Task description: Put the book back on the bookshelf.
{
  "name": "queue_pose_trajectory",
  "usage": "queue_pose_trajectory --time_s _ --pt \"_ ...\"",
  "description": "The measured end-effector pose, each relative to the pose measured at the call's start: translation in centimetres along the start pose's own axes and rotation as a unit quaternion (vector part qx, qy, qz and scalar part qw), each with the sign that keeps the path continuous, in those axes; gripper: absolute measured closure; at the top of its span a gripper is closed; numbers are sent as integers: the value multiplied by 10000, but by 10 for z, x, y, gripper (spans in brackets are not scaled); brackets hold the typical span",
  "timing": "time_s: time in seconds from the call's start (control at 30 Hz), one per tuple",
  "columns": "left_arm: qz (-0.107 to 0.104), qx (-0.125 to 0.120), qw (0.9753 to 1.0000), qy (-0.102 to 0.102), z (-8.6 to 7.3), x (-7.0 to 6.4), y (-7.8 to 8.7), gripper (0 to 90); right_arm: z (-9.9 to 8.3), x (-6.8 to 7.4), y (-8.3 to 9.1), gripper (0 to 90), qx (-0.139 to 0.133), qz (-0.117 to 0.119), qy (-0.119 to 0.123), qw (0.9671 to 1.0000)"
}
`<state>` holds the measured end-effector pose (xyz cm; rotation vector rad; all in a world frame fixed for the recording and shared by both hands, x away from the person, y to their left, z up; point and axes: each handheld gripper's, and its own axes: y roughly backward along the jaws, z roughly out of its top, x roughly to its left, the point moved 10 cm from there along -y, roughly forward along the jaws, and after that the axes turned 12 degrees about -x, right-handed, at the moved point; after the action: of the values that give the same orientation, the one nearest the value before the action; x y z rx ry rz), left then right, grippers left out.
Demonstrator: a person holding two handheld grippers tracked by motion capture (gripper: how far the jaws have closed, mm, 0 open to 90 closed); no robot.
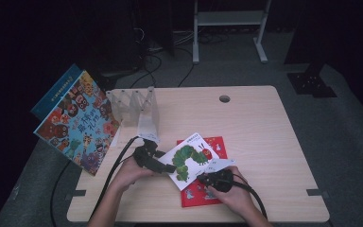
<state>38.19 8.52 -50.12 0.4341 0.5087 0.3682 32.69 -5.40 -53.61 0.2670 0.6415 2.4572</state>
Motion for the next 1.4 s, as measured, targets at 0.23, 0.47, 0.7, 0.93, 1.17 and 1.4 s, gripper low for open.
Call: queue_pose_trajectory --time_s 0.23,0.47,0.7,0.93,1.17,1.4 --pt "-165 -291 9992 -217 19 -14 9 138 1 -4 -1 894 29 -49 -13 10000" --pt "-597 -289 9964 -523 28 -39 1 241 4 -6 -6 894 9 -32 -3 10000" --pt "-717 -135 9948 -708 28 -50 -2 381 6 -7 -9 893 59 12 -40 10000" --pt "-560 -85 9946 -868 28 -50 -6 500 7 -7 -11 892 33 42 -83 10000" --pt "-127 -7 9935 -1131 27 -44 -8 541 7 -7 -11 883 7 44 -73 10000" --pt "-96 44 9937 -1113 27 -46 -7 558 6 -6 -11 869 -27 34 -65 10000"
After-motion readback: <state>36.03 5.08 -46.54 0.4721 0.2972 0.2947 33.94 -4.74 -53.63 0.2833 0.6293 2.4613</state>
